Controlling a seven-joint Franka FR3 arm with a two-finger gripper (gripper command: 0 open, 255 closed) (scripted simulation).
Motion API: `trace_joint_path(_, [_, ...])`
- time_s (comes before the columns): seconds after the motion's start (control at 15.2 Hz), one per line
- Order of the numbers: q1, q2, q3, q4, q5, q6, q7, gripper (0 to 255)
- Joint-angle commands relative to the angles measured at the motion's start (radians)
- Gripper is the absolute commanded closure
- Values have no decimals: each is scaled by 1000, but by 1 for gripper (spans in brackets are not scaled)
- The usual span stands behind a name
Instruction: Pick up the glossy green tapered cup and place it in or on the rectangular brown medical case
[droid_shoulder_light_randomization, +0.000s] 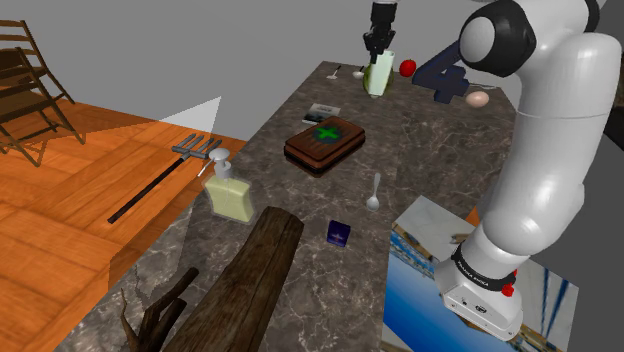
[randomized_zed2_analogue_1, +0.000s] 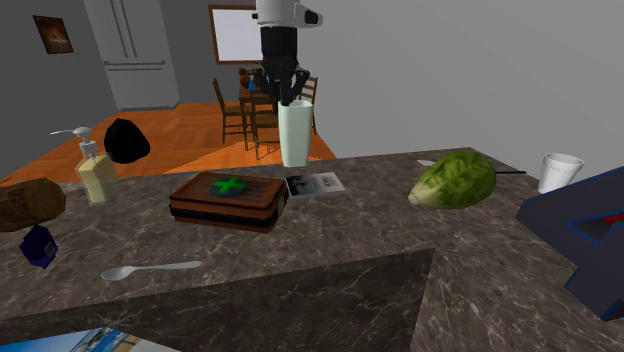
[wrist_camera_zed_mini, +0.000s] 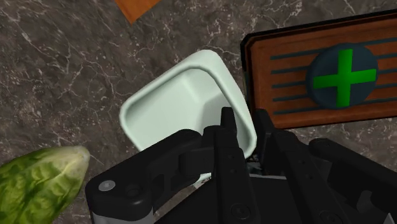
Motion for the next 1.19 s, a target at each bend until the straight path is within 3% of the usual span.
trace_joint_path(0.0, [35,-24,12,-22,-10,-1,45,255])
trace_joint_path(0.46, [143,-58,60,-22,-26,-31,198,255])
trace_joint_path(1.06, [259,-15,121,99,-24,-106,381,255])
trace_joint_path(1.12, [261,-24,121,72,-27,-88,381,255])
